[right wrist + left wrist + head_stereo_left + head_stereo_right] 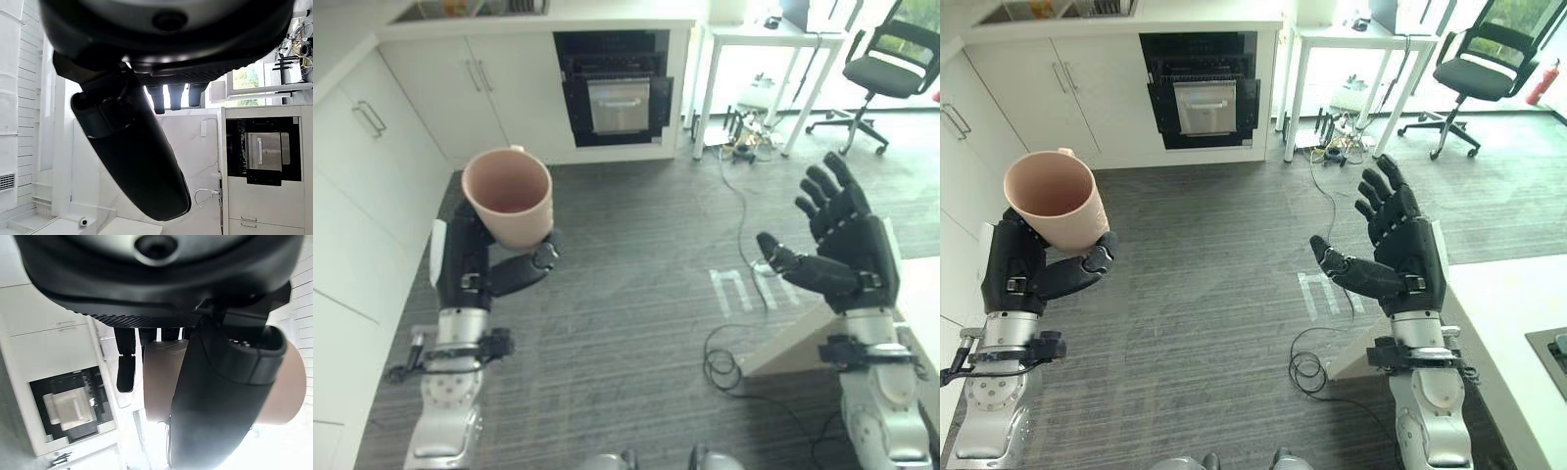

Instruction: Place the dishes in the dishwasher.

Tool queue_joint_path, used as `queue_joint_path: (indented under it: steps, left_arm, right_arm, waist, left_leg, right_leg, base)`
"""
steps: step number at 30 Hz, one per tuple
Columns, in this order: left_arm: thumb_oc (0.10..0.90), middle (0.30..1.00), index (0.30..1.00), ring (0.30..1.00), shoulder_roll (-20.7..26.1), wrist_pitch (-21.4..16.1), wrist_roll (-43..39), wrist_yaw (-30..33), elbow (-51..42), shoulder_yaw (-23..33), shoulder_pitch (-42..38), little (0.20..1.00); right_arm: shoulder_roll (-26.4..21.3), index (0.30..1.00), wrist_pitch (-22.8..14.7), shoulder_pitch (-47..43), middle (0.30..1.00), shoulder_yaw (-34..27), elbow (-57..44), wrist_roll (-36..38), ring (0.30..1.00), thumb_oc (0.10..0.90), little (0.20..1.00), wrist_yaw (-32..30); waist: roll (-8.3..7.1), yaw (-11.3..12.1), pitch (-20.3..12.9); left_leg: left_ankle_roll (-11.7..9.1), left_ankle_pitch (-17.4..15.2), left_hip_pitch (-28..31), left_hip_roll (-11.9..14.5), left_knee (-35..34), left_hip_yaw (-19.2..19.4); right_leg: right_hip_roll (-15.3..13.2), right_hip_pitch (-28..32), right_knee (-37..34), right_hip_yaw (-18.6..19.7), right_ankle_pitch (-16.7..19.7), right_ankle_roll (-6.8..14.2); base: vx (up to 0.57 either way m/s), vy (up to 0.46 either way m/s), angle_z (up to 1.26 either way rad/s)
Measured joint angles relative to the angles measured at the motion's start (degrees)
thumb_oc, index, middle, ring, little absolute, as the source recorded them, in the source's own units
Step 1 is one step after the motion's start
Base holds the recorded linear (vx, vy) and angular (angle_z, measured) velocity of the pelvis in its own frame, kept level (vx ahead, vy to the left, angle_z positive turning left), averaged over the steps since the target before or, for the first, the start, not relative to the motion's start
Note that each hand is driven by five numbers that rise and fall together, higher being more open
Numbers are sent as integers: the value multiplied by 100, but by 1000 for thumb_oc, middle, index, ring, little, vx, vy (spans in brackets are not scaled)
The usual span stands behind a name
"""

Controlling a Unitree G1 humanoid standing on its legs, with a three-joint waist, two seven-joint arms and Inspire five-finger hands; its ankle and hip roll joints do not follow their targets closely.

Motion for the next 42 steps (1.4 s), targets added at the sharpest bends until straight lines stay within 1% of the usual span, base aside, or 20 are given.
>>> queue_joint_path:
  steps: [8,11,13,14,16,18,20,23,25,27,28,29,31,33,34,35,36,38,41,42]
  left_arm:
    - [400,300,300,300,-214,0,-914,-139,-70,11,126,300]
    - [400,300,300,300,-283,-17,-1089,-149,-148,2,342,300]
    - [400,300,300,300,-438,-20,-1078,-298,28,-29,295,300]
    - [400,300,300,300,-498,-19,-1081,-354,48,-41,330,300]
    - [400,300,300,300,-500,-21,-1077,-401,46,-32,491,300]
    - [400,300,300,300,-521,-24,-1073,-397,51,-33,665,300]
    - [400,300,300,300,-585,-61,-932,-210,87,-47,608,300]
    - [400,300,300,300,-554,-164,-639,-49,164,-75,-68,300]
    - [400,300,300,300,-525,-172,-515,-3,176,-68,-275,300]
    - [400,300,300,300,-292,-166,-492,51,188,-57,-323,300]
    - [400,300,300,300,-227,-148,-274,145,307,-17,-345,300]
    - [400,300,300,300,-209,-125,-136,142,405,-27,-381,300]
    - [400,300,300,300,-184,-158,-57,228,431,-7,-213,300]
    - [400,300,300,300,-177,-152,-55,249,443,-7,1,300]
    - [400,300,300,300,-11,-182,-64,273,464,62,-131,300]
    - [400,300,300,300,160,-181,-63,275,469,32,-213,300]
    - [400,300,300,300,-23,-195,8,288,621,126,-213,300]
    - [400,300,300,300,-343,-100,69,555,801,106,78,300]
    - [400,300,300,300,-401,-25,98,667,806,-192,302,300]
    - [400,300,300,300,-425,-4,96,801,642,-243,303,300]
  right_arm:
    - [-229,900,703,325,900,7,3,-25,900,800,900,58]
    - [-485,900,718,526,900,2,95,-27,900,800,900,68]
    - [-392,900,708,507,900,-17,395,-27,900,800,900,72]
    - [-216,900,707,512,900,-131,497,-25,900,800,900,87]
    - [-125,900,708,566,900,-197,500,-25,900,800,900,116]
    - [-161,900,698,765,900,-205,444,-27,900,800,900,206]
    - [-429,900,701,774,900,-111,459,-86,900,800,900,109]
    - [-432,900,603,737,900,-227,444,-159,900,800,900,39]
    - [-281,900,624,827,900,-186,370,-149,900,800,900,42]
    - [-80,900,625,767,900,-140,90,-139,900,800,900,49]
    - [183,900,653,497,900,-30,11,-128,900,800,900,61]
    - [374,900,650,417,900,4,-47,-129,900,800,900,67]
    - [373,900,628,252,900,269,-34,-132,900,800,900,137]
    - [44,900,621,407,900,521,-6,-130,900,800,900,239]
    - [96,900,587,302,900,533,32,-129,900,800,900,252]
    - [30,900,536,301,900,396,71,-126,900,800,900,251]
    - [24,900,542,271,900,436,157,-125,900,800,900,216]
    - [104,900,527,445,900,425,193,-127,900,800,900,264]
    - [130,900,552,722,900,400,222,-131,900,800,900,243]
    - [4,900,548,689,900,398,159,-131,900,800,900,236]
  waist:
    - [168,-30,-154]
    - [-7,-10,-184]
    - [-207,-6,-21]
    - [-3,-59,8]
    - [327,10,182]
    - [431,24,331]
    - [450,42,320]
    - [382,68,254]
    - [9,183,176]
    - [-178,153,124]
    - [-92,152,150]
    - [-28,85,179]
    - [34,66,191]
    - [205,81,222]
    - [-301,81,330]
    - [-393,-77,381]
    - [-603,18,458]
    - [-408,-220,624]
    - [-209,-383,746]
    - [-115,-365,716]
  left_leg:
    - [-369,30,5,179,-245,-179]
    - [-556,496,-100,82,-212,-94]
    - [-820,532,-949,327,1010,277]
    - [-786,356,-1387,801,977,432]
    - [-858,473,-1955,1374,294,0]
    - [-922,617,-2295,1383,103,-472]
    - [-826,684,-2258,1431,170,-133]
    - [-616,1016,-1700,1038,120,-11]
    - [-115,938,-1485,640,439,257]
    - [113,602,-1384,350,630,257]
    - [284,359,-1090,315,627,229]
    - [381,255,-847,249,607,183]
    - [308,85,-344,172,131,366]
    - [-428,353,179,236,-645,383]
    - [-630,-48,-345,61,341,185]
    - [107,-244,-469,214,426,150]
    - [-121,-610,-583,-87,894,270]
    - [12,-870,-512,-264,1070,225]
    - [106,-932,236,-381,747,233]
    - [65,-914,887,-343,188,201]
  right_leg:
    - [171,-117,398,-121,-260,-255]
    - [20,-359,773,-137,-469,-447]
    - [-81,-299,746,-239,-561,-478]
    - [169,-261,682,-306,-602,-305]
    - [541,-215,691,-374,-698,-455]
    - [590,-65,696,-310,-745,-557]
    - [498,39,694,-145,-830,-506]
    - [109,417,654,45,-1098,-84]
    - [-323,814,487,71,-1068,256]
    - [-579,985,438,-1,-482,392]
    - [-649,858,1136,-20,126,661]
    - [-800,531,1977,-20,620,661]
    - [-769,-267,2979,101,321,539]
    - [-27,-356,839,-637,-32,78]
    - [-110,-755,363,-610,41,-12]
    - [-333,-1126,430,-599,190,300]
    - [-675,-1782,793,-275,325,474]
    - [-640,-2410,432,-31,700,453]
    - [-461,-2240,411,-306,913,-154]
    - [-76,-1751,615,-612,798,-472]
  base:
    - [164,-169,8]
    - [189,-20,25]
    - [338,250,45]
    - [400,254,29]
    - [382,252,-6]
    - [255,264,-29]
    - [254,240,-55]
    - [395,256,-35]
    - [332,227,6]
    - [352,313,28]
    - [311,193,28]
    - [295,38,10]
    - [262,-138,-11]
    - [181,-210,-14]
    - [311,-274,30]
    - [396,-337,16]
    - [514,-362,11]
    - [476,-319,14]
    - [416,-296,29]
    - [423,-247,10]
